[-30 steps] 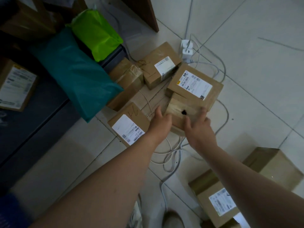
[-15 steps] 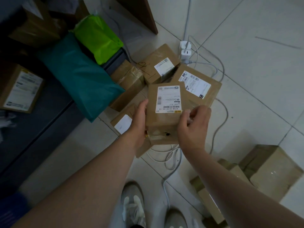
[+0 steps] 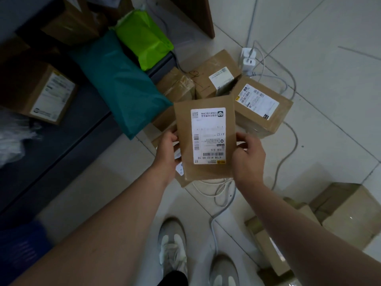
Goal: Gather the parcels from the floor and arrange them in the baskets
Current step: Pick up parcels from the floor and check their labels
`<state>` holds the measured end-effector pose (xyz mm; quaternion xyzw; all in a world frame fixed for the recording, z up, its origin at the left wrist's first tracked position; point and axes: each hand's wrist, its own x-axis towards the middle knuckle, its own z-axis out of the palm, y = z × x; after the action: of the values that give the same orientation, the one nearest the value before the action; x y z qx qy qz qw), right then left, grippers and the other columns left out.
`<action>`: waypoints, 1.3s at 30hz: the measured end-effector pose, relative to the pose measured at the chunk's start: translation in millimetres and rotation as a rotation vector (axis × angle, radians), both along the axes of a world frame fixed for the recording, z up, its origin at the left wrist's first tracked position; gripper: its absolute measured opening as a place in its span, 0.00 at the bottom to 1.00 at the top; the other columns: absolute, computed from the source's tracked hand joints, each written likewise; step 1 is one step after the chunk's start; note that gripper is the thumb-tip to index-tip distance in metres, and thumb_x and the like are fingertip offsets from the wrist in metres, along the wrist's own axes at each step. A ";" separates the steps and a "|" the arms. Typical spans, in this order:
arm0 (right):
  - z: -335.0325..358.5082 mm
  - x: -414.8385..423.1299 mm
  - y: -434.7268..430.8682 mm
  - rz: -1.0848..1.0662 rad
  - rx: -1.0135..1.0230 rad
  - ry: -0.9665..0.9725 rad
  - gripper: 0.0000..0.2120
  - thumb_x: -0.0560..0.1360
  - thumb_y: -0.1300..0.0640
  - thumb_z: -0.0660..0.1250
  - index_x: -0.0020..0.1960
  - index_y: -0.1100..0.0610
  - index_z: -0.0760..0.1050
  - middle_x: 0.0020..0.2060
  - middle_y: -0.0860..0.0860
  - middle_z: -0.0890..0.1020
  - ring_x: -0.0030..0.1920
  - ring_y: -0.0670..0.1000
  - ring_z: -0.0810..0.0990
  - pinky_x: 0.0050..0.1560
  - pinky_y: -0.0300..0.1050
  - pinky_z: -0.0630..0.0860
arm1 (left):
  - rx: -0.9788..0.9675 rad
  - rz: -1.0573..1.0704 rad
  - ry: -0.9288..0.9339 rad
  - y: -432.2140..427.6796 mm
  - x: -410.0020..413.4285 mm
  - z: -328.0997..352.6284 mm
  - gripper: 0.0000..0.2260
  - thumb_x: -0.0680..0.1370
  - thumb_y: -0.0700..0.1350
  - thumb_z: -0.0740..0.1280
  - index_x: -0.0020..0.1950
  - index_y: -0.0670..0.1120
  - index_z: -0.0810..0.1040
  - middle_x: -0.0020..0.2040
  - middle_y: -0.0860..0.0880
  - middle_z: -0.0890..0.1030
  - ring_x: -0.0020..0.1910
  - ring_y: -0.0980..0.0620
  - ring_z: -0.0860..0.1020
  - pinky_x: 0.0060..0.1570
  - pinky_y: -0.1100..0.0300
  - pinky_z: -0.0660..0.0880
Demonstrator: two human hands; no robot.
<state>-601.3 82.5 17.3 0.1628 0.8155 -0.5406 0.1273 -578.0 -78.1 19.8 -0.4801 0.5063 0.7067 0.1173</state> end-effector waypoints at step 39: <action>13.8 -68.4 -62.6 0.364 -0.064 -0.430 0.09 0.76 0.58 0.64 0.40 0.57 0.82 0.44 0.54 0.84 0.47 0.51 0.79 0.49 0.46 0.72 | 0.272 0.218 -0.075 -39.8 33.7 -33.1 0.29 0.74 0.73 0.54 0.67 0.58 0.72 0.66 0.44 0.76 0.62 0.42 0.76 0.54 0.44 0.77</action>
<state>-669.7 19.9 31.0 0.1206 0.7682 -0.4873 0.3972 -544.3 -117.8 -13.2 -0.5381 0.3462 0.7586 0.1226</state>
